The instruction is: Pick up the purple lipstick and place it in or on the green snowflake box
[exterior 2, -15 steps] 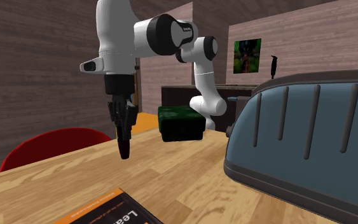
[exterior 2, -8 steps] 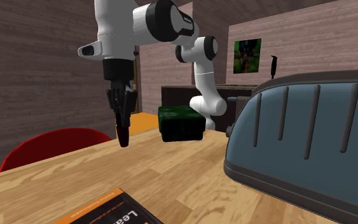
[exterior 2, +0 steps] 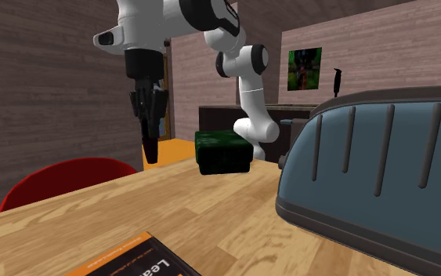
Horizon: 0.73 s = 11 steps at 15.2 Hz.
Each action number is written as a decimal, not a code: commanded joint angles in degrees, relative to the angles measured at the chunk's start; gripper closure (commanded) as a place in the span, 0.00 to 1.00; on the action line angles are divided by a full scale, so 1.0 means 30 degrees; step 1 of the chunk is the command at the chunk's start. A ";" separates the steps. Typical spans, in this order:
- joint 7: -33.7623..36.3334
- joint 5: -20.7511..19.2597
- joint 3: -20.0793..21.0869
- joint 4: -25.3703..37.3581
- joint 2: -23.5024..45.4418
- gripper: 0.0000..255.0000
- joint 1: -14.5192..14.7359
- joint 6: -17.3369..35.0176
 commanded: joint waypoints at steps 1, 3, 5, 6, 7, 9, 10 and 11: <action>0.0003 -0.0019 0.0009 0.0545 0.0055 1.00 0.0026 -0.0503; 0.0025 -0.0063 0.0024 0.1215 0.0172 1.00 0.0073 -0.1063; 0.0053 -0.0118 0.0041 0.1921 0.0315 1.00 0.0130 -0.1636; 0.0068 -0.0150 0.0050 0.2289 0.0397 1.00 0.0162 -0.1928; 0.0085 -0.0185 0.0059 0.2669 0.0486 1.00 0.0197 -0.2223; 0.0122 -0.0265 0.0078 0.3463 0.0689 1.00 0.0277 -0.2828; 0.0142 -0.0311 0.0088 0.3879 0.0802 1.00 0.0322 -0.3138; 0.0164 -0.0361 0.0098 0.4310 0.0925 1.00 0.0371 -0.3454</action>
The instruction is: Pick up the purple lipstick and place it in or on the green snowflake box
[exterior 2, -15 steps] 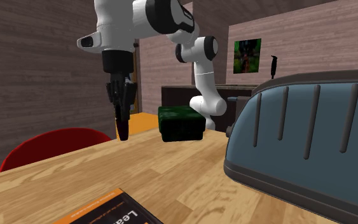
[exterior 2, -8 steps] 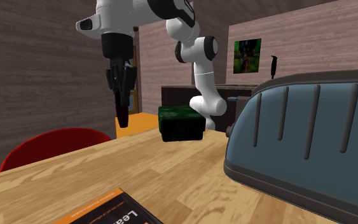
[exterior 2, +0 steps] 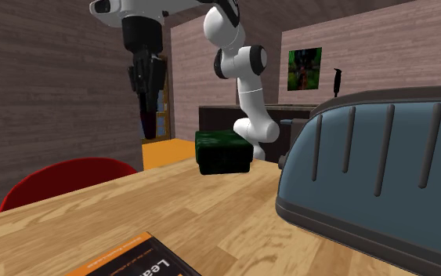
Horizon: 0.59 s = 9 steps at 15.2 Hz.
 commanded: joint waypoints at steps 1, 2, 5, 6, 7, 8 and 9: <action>0.0041 -0.0105 0.0023 0.0935 0.0257 1.00 0.0106 -0.0702; 0.0065 -0.0164 0.0035 0.1398 0.0400 1.00 0.0165 -0.1031; 0.0122 -0.0313 0.0059 0.2489 0.0758 1.00 0.0317 -0.1785; -0.0100 0.0110 0.0024 0.1079 -0.0331 1.00 -0.0054 -0.1395; -0.0341 0.0509 -0.0024 -0.0198 -0.1360 1.00 -0.0383 -0.1078; -0.0599 0.0890 -0.0095 -0.1369 -0.2345 1.00 -0.0667 -0.0822; -0.0870 0.1253 -0.0200 -0.2452 -0.3293 1.00 -0.0898 -0.0619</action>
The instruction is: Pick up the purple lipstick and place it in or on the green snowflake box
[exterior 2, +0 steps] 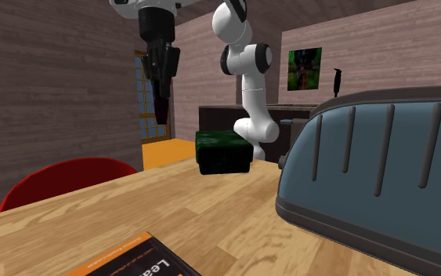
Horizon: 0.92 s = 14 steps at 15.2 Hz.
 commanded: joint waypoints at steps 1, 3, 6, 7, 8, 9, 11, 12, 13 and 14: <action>-0.0494 0.0650 -0.0196 -0.1866 -0.1708 1.00 -0.0394 0.0279; -0.1062 0.1266 -0.0503 -0.3706 -0.3465 1.00 -0.0674 0.0468; -0.1901 0.2012 -0.1054 -0.6104 -0.5944 1.00 -0.0902 0.0494; -0.2169 0.2210 -0.1263 -0.6823 -0.6734 1.00 -0.0928 0.0443; -0.2430 0.2385 -0.1474 -0.7508 -0.7510 1.00 -0.0942 0.0366; -0.2683 0.2536 -0.1689 -0.8159 -0.8271 1.00 -0.0945 0.0264; -0.3168 0.2772 -0.2126 -0.9370 -0.9756 1.00 -0.0922 -0.0009; -0.3399 0.2858 -0.2345 -0.9931 -1.0482 1.00 -0.0903 -0.0179; -0.3623 0.2924 -0.2567 -1.0465 -1.1198 1.00 -0.0876 -0.0370; -0.3840 0.2971 -0.2788 -1.0972 -1.1903 1.00 -0.0849 -0.0580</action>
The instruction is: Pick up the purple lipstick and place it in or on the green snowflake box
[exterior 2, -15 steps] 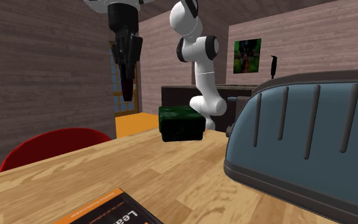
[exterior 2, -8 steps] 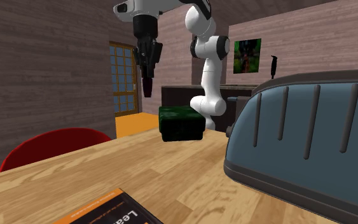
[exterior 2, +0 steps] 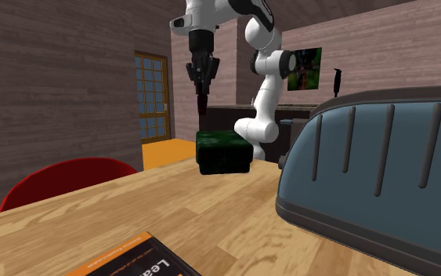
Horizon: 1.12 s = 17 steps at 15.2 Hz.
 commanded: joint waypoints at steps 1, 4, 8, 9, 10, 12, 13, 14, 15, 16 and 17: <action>-0.0410 0.0114 -0.0437 -0.0989 -0.1504 1.00 0.0074 -0.0538; -0.1001 0.0089 -0.1111 -0.2276 -0.3540 1.00 0.0183 -0.1337; -0.1526 -0.0052 -0.1736 -0.3630 -0.5505 1.00 0.0304 -0.2003; -0.1540 -0.0033 -0.1722 -0.3979 -0.5632 1.00 0.0316 -0.1780; -0.1554 -0.0015 -0.1709 -0.4331 -0.5759 1.00 0.0329 -0.1556; -0.1579 0.0025 -0.1676 -0.5005 -0.5993 1.00 0.0354 -0.1115; -0.1592 0.0046 -0.1659 -0.5340 -0.6107 1.00 0.0367 -0.0894; -0.1605 0.0067 -0.1642 -0.5672 -0.6218 1.00 0.0380 -0.0672; -0.1617 0.0088 -0.1624 -0.6002 -0.6326 1.00 0.0393 -0.0451; -0.1629 0.0110 -0.1605 -0.6328 -0.6431 1.00 0.0406 -0.0230; -0.1640 0.0132 -0.1585 -0.6651 -0.6532 1.00 0.0420 -0.0008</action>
